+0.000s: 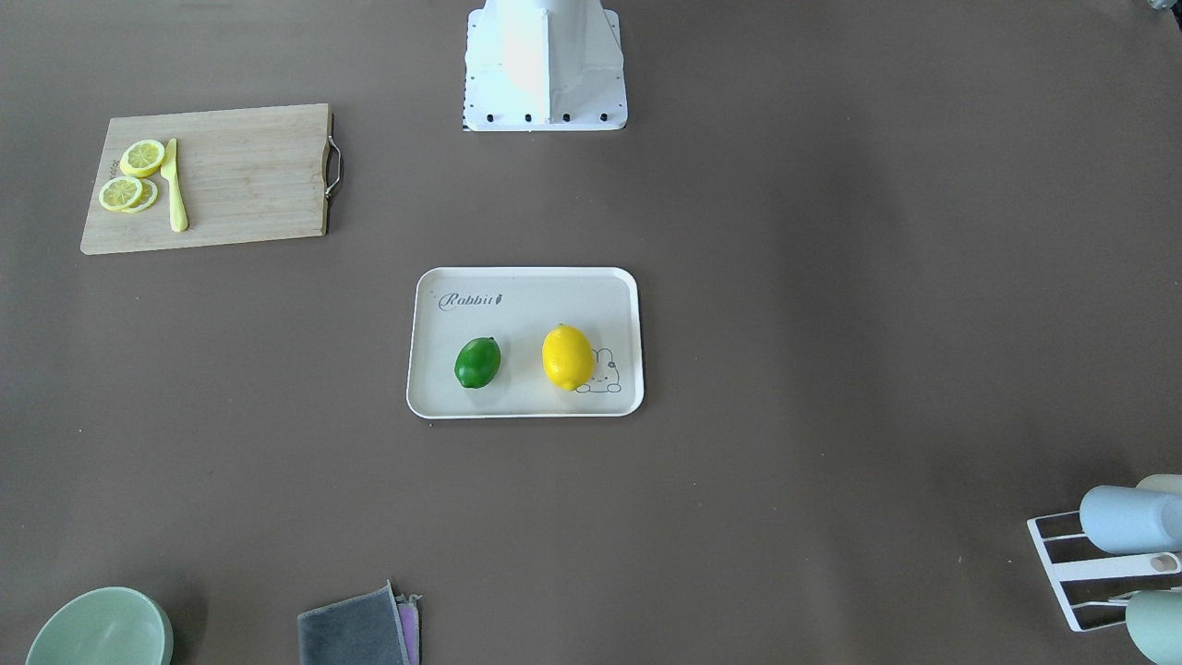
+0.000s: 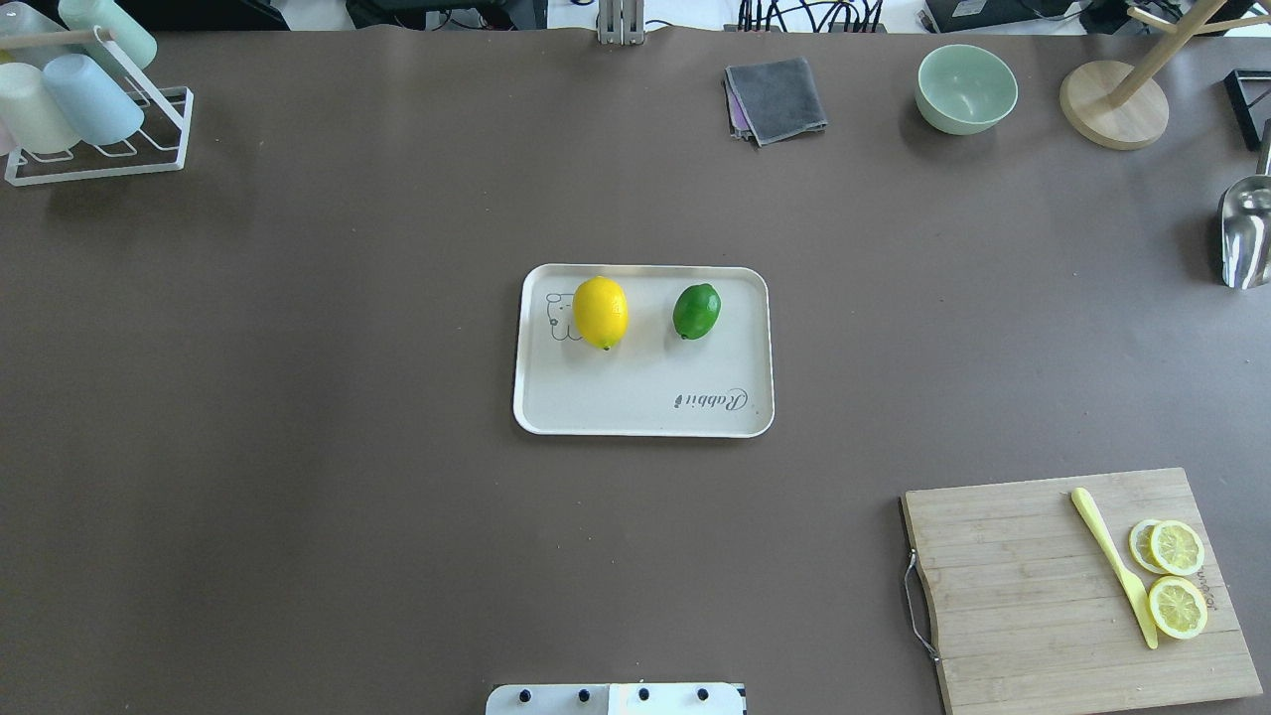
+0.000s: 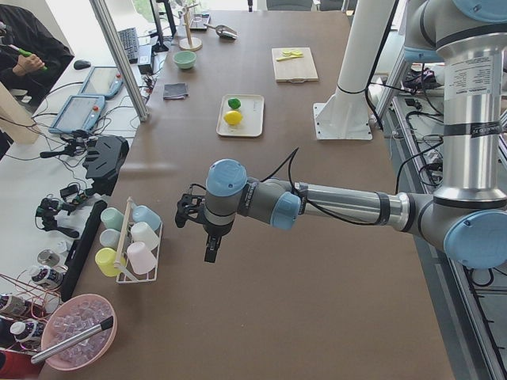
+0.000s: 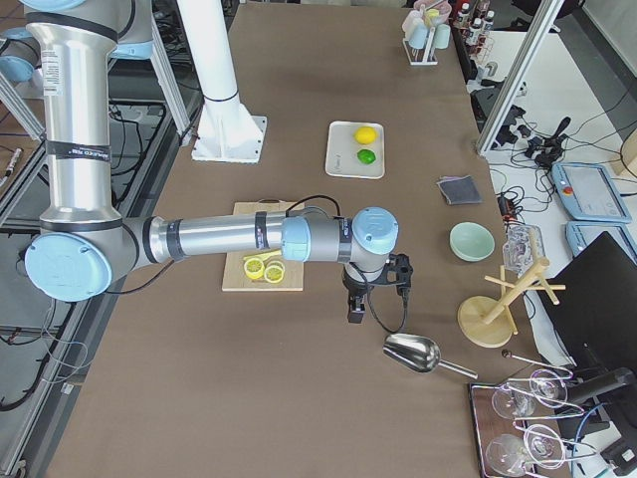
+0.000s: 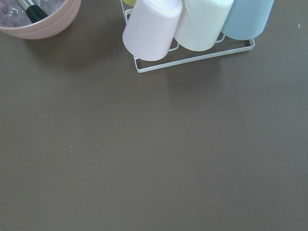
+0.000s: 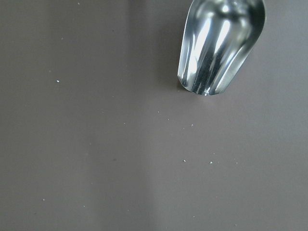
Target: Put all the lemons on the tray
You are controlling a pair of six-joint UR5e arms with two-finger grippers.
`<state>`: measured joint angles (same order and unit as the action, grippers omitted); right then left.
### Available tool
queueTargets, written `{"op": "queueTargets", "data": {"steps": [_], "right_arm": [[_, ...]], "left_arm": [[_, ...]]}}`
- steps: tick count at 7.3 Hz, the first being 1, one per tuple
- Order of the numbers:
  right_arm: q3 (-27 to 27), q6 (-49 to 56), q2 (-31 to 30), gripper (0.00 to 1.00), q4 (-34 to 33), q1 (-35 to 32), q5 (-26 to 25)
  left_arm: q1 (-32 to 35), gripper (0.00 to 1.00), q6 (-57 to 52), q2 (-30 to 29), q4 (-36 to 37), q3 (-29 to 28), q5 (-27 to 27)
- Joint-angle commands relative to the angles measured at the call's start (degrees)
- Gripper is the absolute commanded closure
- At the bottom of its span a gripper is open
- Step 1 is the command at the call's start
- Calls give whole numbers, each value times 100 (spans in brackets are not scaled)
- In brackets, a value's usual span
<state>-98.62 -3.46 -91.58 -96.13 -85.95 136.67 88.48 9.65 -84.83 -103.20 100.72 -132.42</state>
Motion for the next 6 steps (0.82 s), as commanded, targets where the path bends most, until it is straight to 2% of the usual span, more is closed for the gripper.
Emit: {"op": "queueTargets", "data": {"steps": [1,6], "right_arm": [[1,-6,9,0,7,-1,-18],[-87,-15,9,0,7,-1,-18]], "left_arm": [[3,2,2,37,-16,-9,-12],[3,2,2,37,-16,-44,-3]]}}
